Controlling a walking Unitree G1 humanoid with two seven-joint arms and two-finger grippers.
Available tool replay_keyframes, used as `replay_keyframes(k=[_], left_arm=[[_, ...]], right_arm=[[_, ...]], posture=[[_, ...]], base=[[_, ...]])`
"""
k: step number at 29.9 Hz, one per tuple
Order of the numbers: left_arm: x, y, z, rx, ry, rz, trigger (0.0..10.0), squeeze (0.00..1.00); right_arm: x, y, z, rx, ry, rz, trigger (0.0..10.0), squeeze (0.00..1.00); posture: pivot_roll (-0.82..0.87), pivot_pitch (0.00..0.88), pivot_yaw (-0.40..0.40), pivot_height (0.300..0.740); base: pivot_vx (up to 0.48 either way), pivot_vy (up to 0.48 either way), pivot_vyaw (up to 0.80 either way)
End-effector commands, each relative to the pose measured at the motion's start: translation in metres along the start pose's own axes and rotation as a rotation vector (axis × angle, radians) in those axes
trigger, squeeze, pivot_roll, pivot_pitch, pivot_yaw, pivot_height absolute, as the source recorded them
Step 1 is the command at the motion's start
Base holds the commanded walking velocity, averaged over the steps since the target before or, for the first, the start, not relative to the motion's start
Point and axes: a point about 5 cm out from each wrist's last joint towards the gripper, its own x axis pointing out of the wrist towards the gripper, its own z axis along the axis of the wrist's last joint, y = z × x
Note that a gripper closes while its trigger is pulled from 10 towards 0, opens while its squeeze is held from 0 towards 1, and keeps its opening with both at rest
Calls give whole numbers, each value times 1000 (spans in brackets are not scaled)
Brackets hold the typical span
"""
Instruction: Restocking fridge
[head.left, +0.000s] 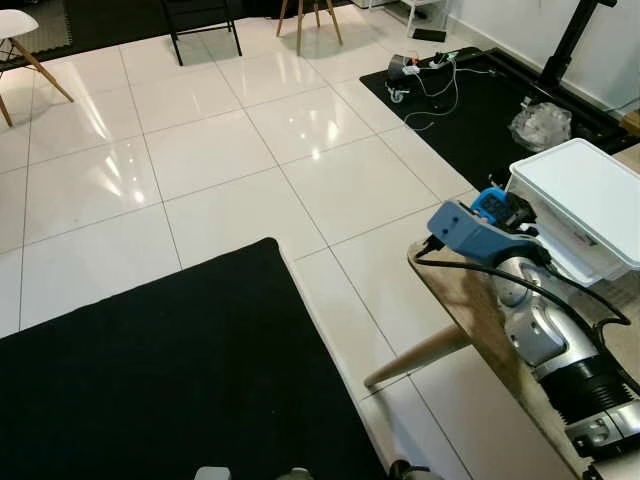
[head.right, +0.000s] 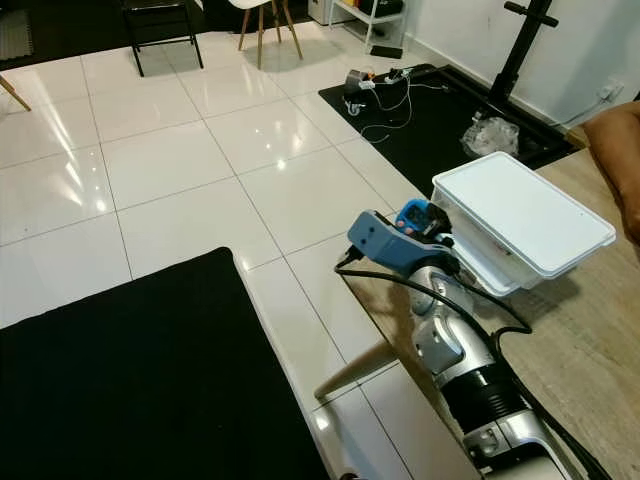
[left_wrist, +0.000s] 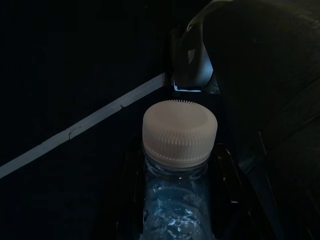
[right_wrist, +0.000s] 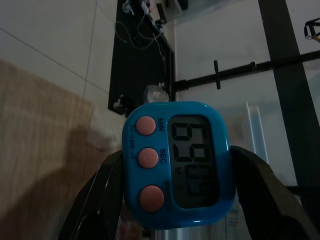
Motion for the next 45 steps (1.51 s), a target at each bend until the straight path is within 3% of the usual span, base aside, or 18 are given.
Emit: replay_keyframes(k=[1, 3, 4, 5, 6, 10, 19, 28, 31, 32, 33, 34, 39, 40, 41, 42, 43, 45], left_arm=[[5, -17, 3, -19, -26, -58, 10000, 0], [5, -17, 3, -19, -26, -57, 10000, 0], [5, -17, 3, -19, -26, -57, 10000, 0], [5, -17, 3, -19, -26, -56, 10000, 0], [5, -17, 3, -19, -27, -56, 10000, 0], [5, -17, 3, -20, -27, -56, 10000, 0], [5, -18, 2, -21, -28, -59, 10000, 0], [5, -17, 2, -22, -26, -57, 10000, 0], [5, -17, 2, -26, -29, -58, 10000, 0], [5, -17, 1, -29, -30, -58, 10000, 0], [5, -17, 1, -31, -30, -58, 10000, 0], [5, -17, 1, -31, -30, -58, 10000, 0], [4, -17, 2, -33, -33, -60, 10000, 0], [4, -17, 2, -33, -33, -60, 10000, 0], [4, -17, 2, -33, -33, -60, 10000, 0], [5, -17, 2, -31, -32, -61, 10000, 0], [5, -17, 2, -31, -32, -61, 10000, 0], [5, -17, 3, -31, -32, -60, 10000, 0]], right_arm=[[-3, 1, -4, -11, 12, 5, 10000, 24], [-3, 1, -4, -13, 14, 7, 10000, 47], [-3, 1, -4, -17, 17, 9, 10000, 220], [-3, 1, -5, -18, 19, 11, 10000, 267], [-3, 2, -5, -17, 24, 19, 10000, 573], [-3, 2, -6, -15, 27, 26, 10000, 612], [-4, 4, -8, -25, 35, 33, 10000, 518], [-5, 7, -8, -26, 48, 69, 10000, 502], [-10, 10, -13, -23, 87, 159, 10000, 455], [-15, 13, -15, -45, 98, 240, 10000, 376], [-19, 9, -12, -35, 93, 287, 10000, 43], [-19, 9, -12, -35, 93, 287, 10000, 43], [-27, -25, 19, 142, -43, 352, 10000, 0], [-28, -30, 29, 234, -90, 381, 10000, 0], [-28, -30, 29, 234, -90, 381, 10000, 0], [-33, -32, 50, 451, -212, 467, 10000, 0], [-33, -32, 50, 451, -212, 467, 10000, 0], [-40, -29, 68, 634, -320, 565, 10000, 0]], posture=[[-61, 215, -29, 740], [-61, 215, -29, 740], [-59, 211, -30, 740], [-59, 211, -30, 740], [-58, 209, -31, 740], [-58, 209, -31, 740], [-58, 210, -35, 740], [-58, 213, -32, 740], [-56, 215, -32, 740], [-55, 211, -32, 740], [-53, 213, -34, 740], [-53, 213, -34, 740], [-59, 212, -32, 740], [-59, 212, -32, 740], [-59, 212, -32, 740], [-59, 212, -32, 740], [-59, 212, -32, 740], [-74, 201, -39, 740]], base=[[0, 0, 0], [0, 0, 0], [0, 0, 0], [0, 0, 0], [0, 0, 0], [0, 0, 0], [0, 0, 0], [0, 0, 0], [0, 0, 0], [0, 0, 0], [0, 0, 0], [0, 0, 0], [0, 0, 0], [0, 0, 0], [0, 0, 0], [0, 0, 0], [0, 0, 0], [0, 0, 0]])
